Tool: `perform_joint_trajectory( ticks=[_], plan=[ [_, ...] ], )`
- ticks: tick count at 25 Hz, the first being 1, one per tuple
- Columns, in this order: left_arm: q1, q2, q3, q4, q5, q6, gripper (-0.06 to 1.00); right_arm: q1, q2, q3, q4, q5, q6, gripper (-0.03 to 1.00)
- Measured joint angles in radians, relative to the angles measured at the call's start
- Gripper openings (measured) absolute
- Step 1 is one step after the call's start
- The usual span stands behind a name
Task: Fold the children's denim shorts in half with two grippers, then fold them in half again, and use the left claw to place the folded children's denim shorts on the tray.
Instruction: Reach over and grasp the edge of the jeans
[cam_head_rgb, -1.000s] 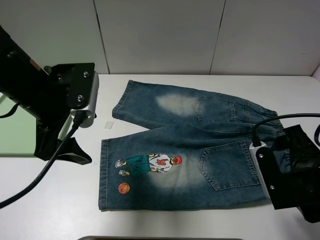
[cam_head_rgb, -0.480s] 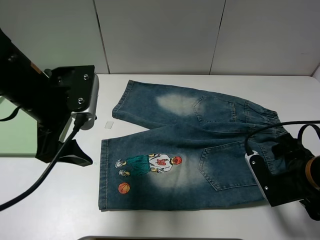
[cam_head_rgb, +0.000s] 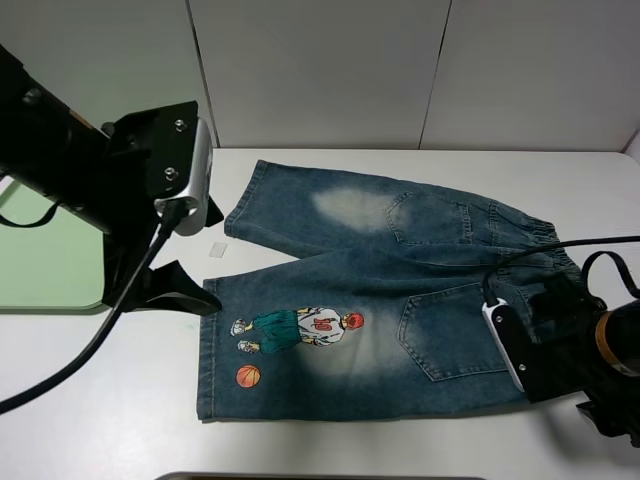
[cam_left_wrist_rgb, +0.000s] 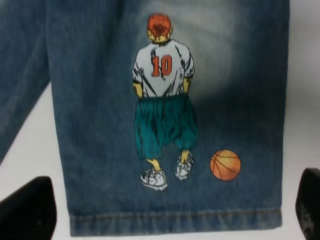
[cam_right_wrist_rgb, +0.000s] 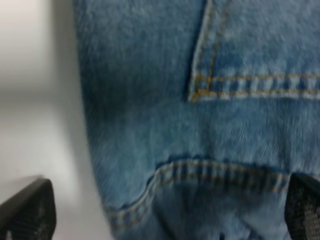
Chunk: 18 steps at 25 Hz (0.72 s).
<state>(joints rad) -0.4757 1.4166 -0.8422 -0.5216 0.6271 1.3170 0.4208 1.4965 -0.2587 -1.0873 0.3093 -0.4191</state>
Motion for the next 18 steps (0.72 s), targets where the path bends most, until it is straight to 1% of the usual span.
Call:
perform_joint_trajectory(
  ticks=[2,5,8,9,13,15,16,17,18],
  plan=[
    [0.0,0.0,0.0,-0.008,-0.006,0.007,0.95,-0.01,0.032,-0.012,-0.012,-0.007,0.0,0.69],
    [0.0,0.0,0.0,-0.013,-0.011,0.009,0.95,-0.056,0.098,-0.048,-0.073,-0.002,-0.001,0.69],
    [0.0,0.0,0.0,-0.021,-0.017,0.009,0.95,-0.128,0.147,-0.087,-0.143,0.013,-0.001,0.69],
    [0.0,0.0,0.0,-0.022,-0.019,0.01,0.95,-0.183,0.168,-0.112,-0.166,0.017,-0.003,0.69],
    [0.0,0.0,0.0,-0.026,-0.031,0.01,0.95,-0.255,0.176,-0.14,-0.176,-0.012,-0.005,0.69],
    [0.0,0.0,0.0,-0.026,-0.033,0.01,0.95,-0.263,0.176,-0.141,-0.177,-0.019,-0.013,0.69],
    [0.0,0.0,0.0,-0.026,-0.033,0.01,0.95,-0.265,0.177,-0.141,-0.177,-0.019,-0.019,0.66],
    [0.0,0.0,0.0,-0.026,-0.033,0.01,0.95,-0.265,0.179,-0.141,-0.175,-0.019,-0.024,0.6],
    [0.0,0.0,0.0,-0.026,-0.033,0.01,0.95,-0.265,0.18,-0.141,-0.169,-0.019,-0.026,0.52]
  ],
)
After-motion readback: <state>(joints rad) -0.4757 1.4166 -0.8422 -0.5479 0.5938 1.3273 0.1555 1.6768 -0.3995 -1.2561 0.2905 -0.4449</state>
